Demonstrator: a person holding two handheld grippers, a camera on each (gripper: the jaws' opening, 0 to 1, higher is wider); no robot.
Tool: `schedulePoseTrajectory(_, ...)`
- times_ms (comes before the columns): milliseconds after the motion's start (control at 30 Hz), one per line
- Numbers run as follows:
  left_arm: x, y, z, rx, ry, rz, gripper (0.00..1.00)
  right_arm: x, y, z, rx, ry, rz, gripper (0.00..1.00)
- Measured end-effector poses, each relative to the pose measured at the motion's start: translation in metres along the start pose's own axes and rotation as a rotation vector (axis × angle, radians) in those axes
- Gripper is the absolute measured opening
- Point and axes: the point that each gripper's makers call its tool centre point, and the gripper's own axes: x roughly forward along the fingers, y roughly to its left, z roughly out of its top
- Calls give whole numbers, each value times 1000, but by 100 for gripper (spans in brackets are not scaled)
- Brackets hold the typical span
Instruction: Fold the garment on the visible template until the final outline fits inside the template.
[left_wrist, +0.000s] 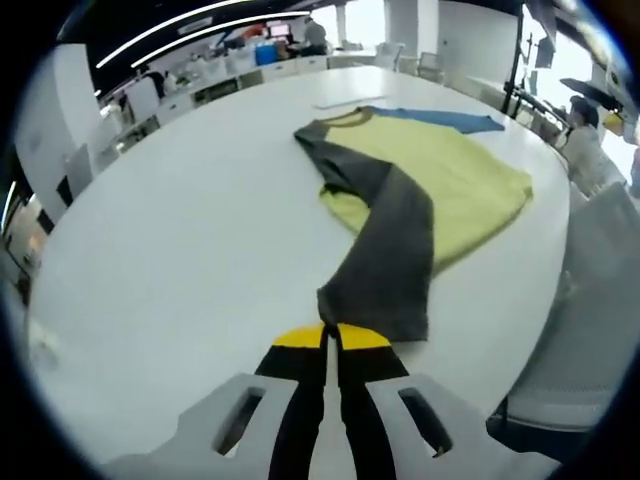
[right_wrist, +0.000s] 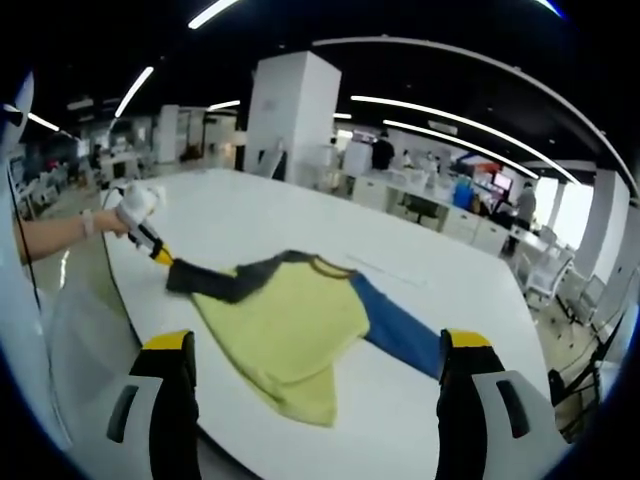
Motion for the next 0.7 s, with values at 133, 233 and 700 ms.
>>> schedulePoseTrajectory(133, -3, 10, -3, -3, 8, 23, 0, 1, 1, 1, -5, 1, 5, 100)
schedulePoseTrajectory(233, -6, 14, -5, 0, 17, 31, 0, 2, 1, 1, -6, 2, 8, 100)
schedulePoseTrajectory(700, -20, 47, -8, 20, 53, 95, 0, 3, 0, 0, -6, 3, 12, 100)
